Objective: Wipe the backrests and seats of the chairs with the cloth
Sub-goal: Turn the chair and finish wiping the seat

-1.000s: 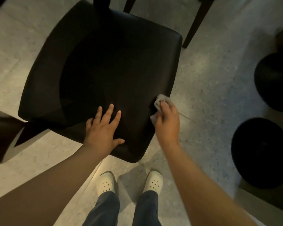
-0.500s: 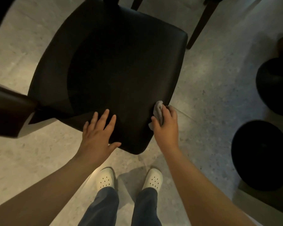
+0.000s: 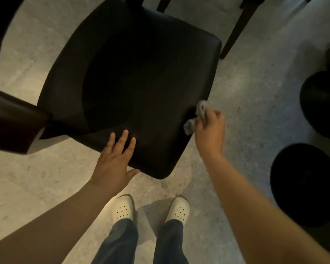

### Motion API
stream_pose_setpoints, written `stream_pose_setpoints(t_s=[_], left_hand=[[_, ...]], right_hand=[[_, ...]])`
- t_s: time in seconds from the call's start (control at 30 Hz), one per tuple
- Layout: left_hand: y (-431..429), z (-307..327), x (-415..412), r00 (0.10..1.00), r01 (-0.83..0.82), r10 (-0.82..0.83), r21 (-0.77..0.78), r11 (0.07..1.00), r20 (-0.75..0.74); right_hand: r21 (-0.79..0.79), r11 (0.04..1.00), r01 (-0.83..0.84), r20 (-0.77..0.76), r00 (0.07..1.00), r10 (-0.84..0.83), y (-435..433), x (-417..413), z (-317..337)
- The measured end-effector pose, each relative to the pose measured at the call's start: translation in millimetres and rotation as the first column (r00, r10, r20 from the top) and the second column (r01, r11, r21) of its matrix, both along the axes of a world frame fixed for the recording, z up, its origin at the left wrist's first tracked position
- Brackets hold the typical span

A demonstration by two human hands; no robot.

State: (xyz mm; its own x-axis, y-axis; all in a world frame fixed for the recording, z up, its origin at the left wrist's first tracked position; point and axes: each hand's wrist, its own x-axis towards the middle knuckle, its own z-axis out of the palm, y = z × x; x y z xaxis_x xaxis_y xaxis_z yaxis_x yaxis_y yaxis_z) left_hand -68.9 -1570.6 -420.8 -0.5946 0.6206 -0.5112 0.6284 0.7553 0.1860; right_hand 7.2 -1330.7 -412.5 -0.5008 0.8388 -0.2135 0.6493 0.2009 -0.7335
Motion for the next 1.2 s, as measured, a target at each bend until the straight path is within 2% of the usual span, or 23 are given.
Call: stream_pose_setpoints(t_s=[0.13, 0.23, 0.3, 0.4, 0.53, 0.63, 0.7, 0.77, 0.83, 0.9, 0.97, 1.03, 1.1, 1.2], left_hand=[[-0.7, -4.7, 0.1, 1.0, 0.007, -0.007, -0.002, 1.0, -0.013], [-1.3, -4.8, -1.4, 1.0, 0.008, -0.008, -0.003, 1.0, 0.0], [-0.5, -3.7, -1.7, 1.0, 0.019, -0.019, -0.021, 1.0, -0.003], [0.6, -0.7, -3.0, 0.999, 0.032, -0.032, -0.053, 0.998, 0.009], [0.5, 0.9, -3.7, 0.999, 0.04, -0.039, -0.056, 0.998, 0.021], [1.8, 1.8, -3.5, 0.999, 0.037, -0.035, -0.069, 0.997, 0.022], [2.8, 2.0, -4.1, 0.999, 0.04, -0.038, -0.081, 0.996, 0.022], [3.2, 2.3, -4.8, 0.999, 0.044, -0.042, -0.087, 0.995, 0.026], [3.4, 3.1, -5.5, 0.999, 0.042, -0.039, -0.092, 0.995, 0.029], [3.6, 4.3, -5.3, 0.999, 0.042, -0.039, -0.1, 0.994, 0.032], [4.6, 5.6, -4.3, 0.999, 0.039, -0.035, -0.1, 0.994, 0.039], [5.6, 7.6, -4.4, 0.998, 0.036, -0.031, -0.095, 0.995, 0.048], [7.6, 10.3, -4.8, 0.998, 0.024, -0.018, -0.089, 0.996, 0.065], [12.0, 13.9, -6.8, 0.995, -0.004, 0.013, -0.091, 0.996, 0.095]], right_hand=[[-0.006, 0.999, -0.032, 0.109, 0.993, 0.033, 7.1, -22.8, -13.9], [0.098, 0.981, -0.169, 0.131, 0.979, 0.155, -48.5, 21.6, -16.6], [0.029, 0.97, -0.24, 0.136, 0.963, 0.234, -93.9, 65.1, -14.6], [-0.145, 0.963, -0.228, 0.153, 0.956, 0.249, -131.8, 101.9, -8.0], [-0.083, 0.987, -0.137, 0.053, 0.988, 0.142, -86.5, 80.1, 3.0], [-0.12, 0.991, -0.052, 0.078, 0.995, 0.062, -43.9, 36.1, -0.7], [-0.146, 0.989, -0.021, 0.099, 0.994, 0.036, -47.9, 18.8, -8.6], [-0.057, 0.998, -0.013, 0.124, 0.992, 0.021, -71.7, 24.1, -13.4], [-0.047, 0.998, -0.039, 0.119, 0.992, 0.044, -102.8, 46.9, -16.2], [-0.151, 0.981, -0.12, 0.097, 0.986, 0.136, -127.4, 71.8, -12.4], [-0.165, 0.96, -0.227, 0.085, 0.966, 0.243, -132.1, 86.1, -4.6], [-0.101, 0.963, -0.251, 0.053, 0.965, 0.257, -111.0, 80.7, 1.9], [-0.028, 0.984, -0.178, 0.044, 0.983, 0.179, -70.5, 55.7, 6.1], [-0.063, 0.995, -0.076, 0.064, 0.995, 0.08, -5.4, 2.5, 6.0]])
